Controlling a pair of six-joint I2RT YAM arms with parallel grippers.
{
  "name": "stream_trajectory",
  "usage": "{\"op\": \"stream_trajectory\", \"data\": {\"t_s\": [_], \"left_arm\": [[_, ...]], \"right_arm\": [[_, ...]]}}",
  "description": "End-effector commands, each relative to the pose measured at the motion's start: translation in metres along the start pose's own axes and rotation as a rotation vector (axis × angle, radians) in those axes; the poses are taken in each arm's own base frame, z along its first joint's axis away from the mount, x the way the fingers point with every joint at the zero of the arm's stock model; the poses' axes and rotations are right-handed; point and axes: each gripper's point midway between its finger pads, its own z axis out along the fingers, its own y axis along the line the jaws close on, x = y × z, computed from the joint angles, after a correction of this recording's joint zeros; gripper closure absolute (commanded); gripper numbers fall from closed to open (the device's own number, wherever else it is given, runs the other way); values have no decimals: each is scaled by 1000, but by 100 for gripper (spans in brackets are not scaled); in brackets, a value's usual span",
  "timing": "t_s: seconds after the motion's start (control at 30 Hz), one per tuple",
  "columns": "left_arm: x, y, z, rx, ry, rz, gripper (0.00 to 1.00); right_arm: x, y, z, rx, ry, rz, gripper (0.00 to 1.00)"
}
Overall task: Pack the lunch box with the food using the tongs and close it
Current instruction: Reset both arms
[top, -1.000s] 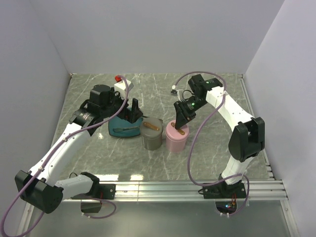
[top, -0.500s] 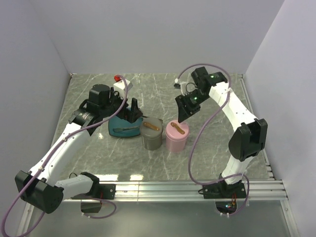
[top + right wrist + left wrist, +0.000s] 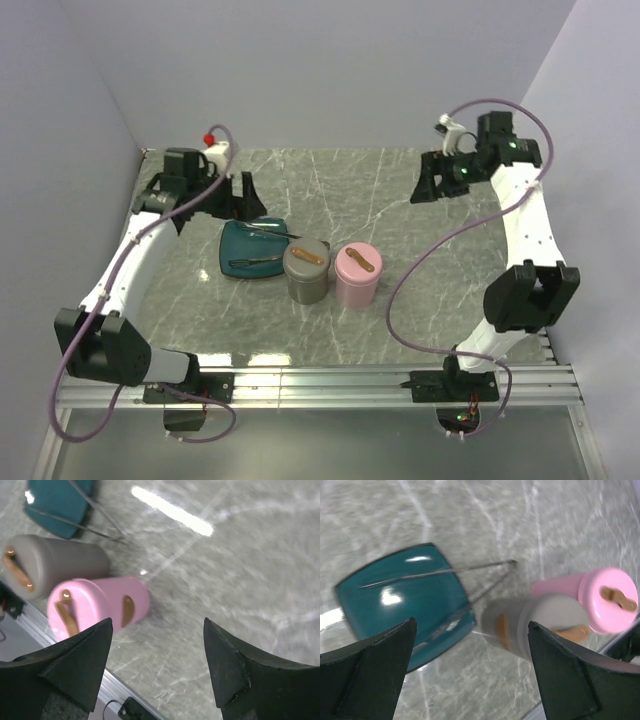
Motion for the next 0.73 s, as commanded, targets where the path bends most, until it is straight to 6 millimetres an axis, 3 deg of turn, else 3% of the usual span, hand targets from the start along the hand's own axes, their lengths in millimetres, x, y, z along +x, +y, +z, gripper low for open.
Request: {"op": "stream_trajectory", "data": {"t_s": [0.0, 0.07, 0.13, 0.17, 0.2, 0.23, 0.27, 0.47, 0.7], "left_arm": [[-18, 24, -8, 18, -28, -100, 0], [-19, 43, -7, -16, -37, -124, 1], [-21, 67, -9, -98, -55, -129, 1], [-19, 75, -9, -123, -53, -125, 1], [-14, 78, -7, -133, -47, -106, 1], [-10, 81, -7, -141, -48, -97, 1], [-5, 94, -10, -181, -71, -90, 1], [25, 103, -15, -234, -92, -67, 1], [27, 104, -20, -219, -92, -66, 0]], "right_arm": [[1, -20, -20, 58, -116, 48, 19], [21, -29, -17, 86, -106, 88, 18], [25, -39, -19, 125, -144, 90, 18], [42, -46, -11, 149, -119, 129, 18], [40, -52, -8, 169, -145, 119, 18], [54, -53, -3, 175, -135, 137, 17], [58, -53, -1, 179, -140, 143, 17], [81, -56, 9, 207, -152, 168, 16], [91, -51, 7, 215, -150, 164, 15]]}}
